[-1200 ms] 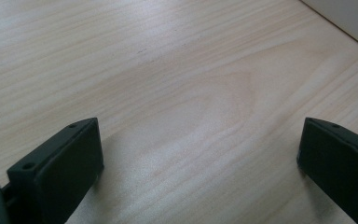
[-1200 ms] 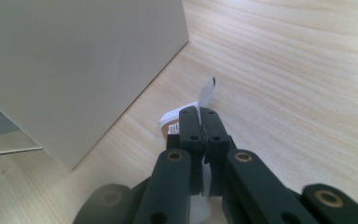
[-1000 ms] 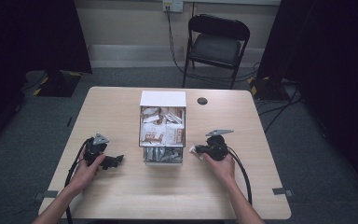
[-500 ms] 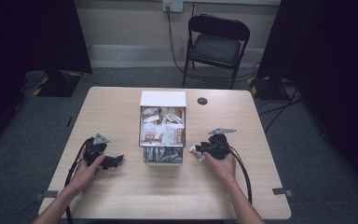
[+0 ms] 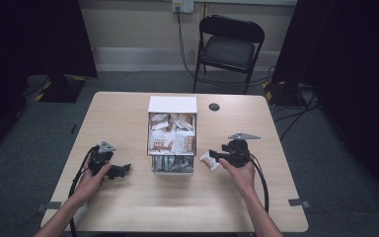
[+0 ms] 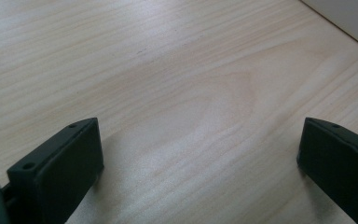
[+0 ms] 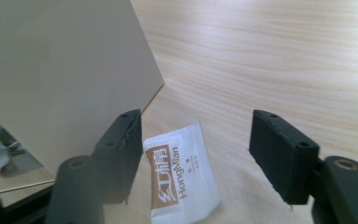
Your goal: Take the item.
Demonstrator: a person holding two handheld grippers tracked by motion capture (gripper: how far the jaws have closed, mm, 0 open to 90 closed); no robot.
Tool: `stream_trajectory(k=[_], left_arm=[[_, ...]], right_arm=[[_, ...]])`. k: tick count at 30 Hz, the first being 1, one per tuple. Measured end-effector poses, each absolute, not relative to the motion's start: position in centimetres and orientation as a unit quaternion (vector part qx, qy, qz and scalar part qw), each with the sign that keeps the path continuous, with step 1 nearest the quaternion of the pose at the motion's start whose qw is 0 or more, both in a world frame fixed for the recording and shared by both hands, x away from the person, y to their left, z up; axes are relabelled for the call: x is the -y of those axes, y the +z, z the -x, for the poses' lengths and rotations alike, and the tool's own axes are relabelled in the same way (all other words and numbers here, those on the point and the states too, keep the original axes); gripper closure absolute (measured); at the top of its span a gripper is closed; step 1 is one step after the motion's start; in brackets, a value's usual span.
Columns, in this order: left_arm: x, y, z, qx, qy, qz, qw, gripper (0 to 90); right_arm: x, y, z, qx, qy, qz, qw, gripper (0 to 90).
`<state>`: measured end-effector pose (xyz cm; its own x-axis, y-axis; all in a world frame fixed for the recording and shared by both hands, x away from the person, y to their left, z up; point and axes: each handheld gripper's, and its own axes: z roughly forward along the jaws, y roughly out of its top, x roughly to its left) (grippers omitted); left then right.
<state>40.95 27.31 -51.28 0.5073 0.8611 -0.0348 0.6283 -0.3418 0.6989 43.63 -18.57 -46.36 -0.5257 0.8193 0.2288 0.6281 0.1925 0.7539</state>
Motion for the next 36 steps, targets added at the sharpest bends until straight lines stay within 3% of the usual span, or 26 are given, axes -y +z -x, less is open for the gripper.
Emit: stream_trajectory(k=[14,27,36], left_arm=[[-27.3,-51.3,-40.9,-0.465,0.173,-0.801,0.335,0.0],[-27.3,-51.3,-40.9,-0.465,0.173,-0.801,0.336,0.0],[-27.3,-51.3,-41.0,-0.465,0.173,-0.801,0.336,0.0]], right_arm=[[22.0,-44.0,-40.1,-0.750,0.430,-0.484,0.136,22.2],[29.4,-46.1,-38.1,-0.716,0.381,-0.562,0.159,19.4],[30.8,-48.2,-37.7,-0.728,0.310,-0.584,0.182,19.5]])
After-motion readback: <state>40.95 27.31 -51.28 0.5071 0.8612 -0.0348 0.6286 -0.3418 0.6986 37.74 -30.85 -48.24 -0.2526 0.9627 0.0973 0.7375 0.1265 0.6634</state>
